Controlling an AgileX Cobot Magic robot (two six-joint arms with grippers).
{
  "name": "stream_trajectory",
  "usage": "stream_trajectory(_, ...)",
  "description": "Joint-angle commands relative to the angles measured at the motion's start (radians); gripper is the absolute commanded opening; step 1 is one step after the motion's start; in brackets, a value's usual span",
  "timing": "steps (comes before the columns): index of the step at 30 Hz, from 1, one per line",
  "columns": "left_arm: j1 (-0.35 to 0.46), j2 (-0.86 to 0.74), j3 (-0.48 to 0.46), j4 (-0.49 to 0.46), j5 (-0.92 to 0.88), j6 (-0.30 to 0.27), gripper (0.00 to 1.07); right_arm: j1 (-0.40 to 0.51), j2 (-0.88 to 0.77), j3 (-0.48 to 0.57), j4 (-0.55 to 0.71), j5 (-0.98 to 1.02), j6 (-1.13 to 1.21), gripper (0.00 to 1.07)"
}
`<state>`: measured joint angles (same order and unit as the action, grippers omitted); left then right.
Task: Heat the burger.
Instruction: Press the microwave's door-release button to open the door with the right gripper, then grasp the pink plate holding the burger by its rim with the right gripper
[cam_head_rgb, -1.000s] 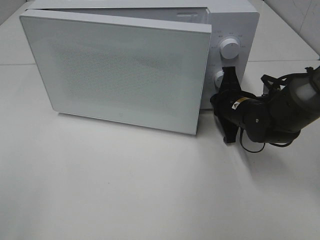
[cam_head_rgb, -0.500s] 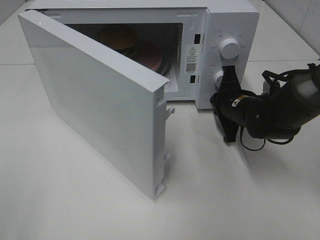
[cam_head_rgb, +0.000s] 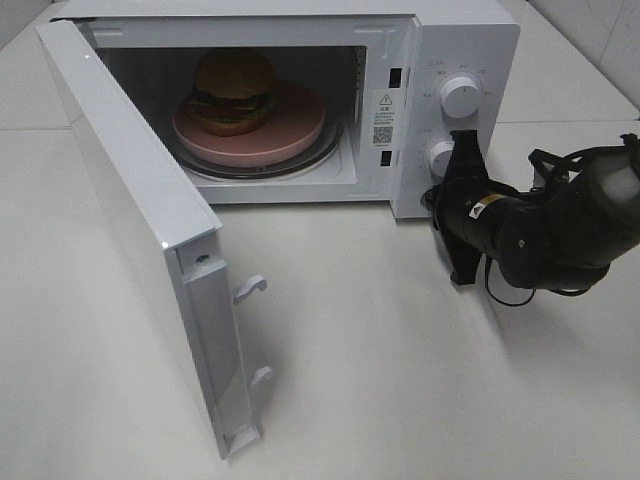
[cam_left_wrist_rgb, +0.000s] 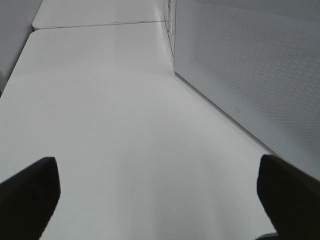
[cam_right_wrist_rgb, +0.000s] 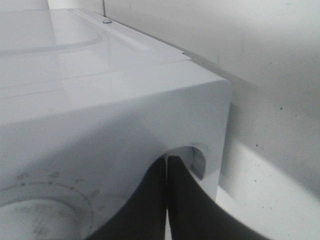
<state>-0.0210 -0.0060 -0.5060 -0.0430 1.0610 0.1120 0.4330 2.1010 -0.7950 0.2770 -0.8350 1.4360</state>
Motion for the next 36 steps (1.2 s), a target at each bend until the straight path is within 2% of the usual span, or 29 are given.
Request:
stream_trajectory(1, -0.002, -0.016, 0.001, -0.004, -0.015, -0.006, 1.05, 0.002, -0.033, -0.005, -0.031, -0.104, 0.001, 0.00)
stream_trajectory(17, -0.002, -0.016, 0.001, -0.004, -0.015, -0.006, 1.05, 0.002, -0.036, 0.069, -0.090, -0.090, 0.055, 0.00)
stream_trajectory(30, -0.002, -0.016, 0.001, -0.004, -0.015, -0.006, 1.05, 0.002, -0.103, 0.159, -0.108, -0.055, 0.040, 0.00)
stream_trajectory(33, -0.002, -0.016, 0.001, -0.004, -0.015, -0.006, 1.05, 0.002, -0.152, 0.185, -0.105, -0.031, -0.025, 0.00)
stream_trajectory(35, -0.002, -0.016, 0.001, -0.004, -0.015, -0.006, 1.05, 0.002, -0.233, 0.215, -0.105, 0.061, -0.226, 0.00)
stream_trajectory(36, -0.002, -0.016, 0.001, -0.004, -0.015, -0.006, 1.05, 0.002, -0.233, 0.215, -0.105, 0.061, -0.226, 0.00)
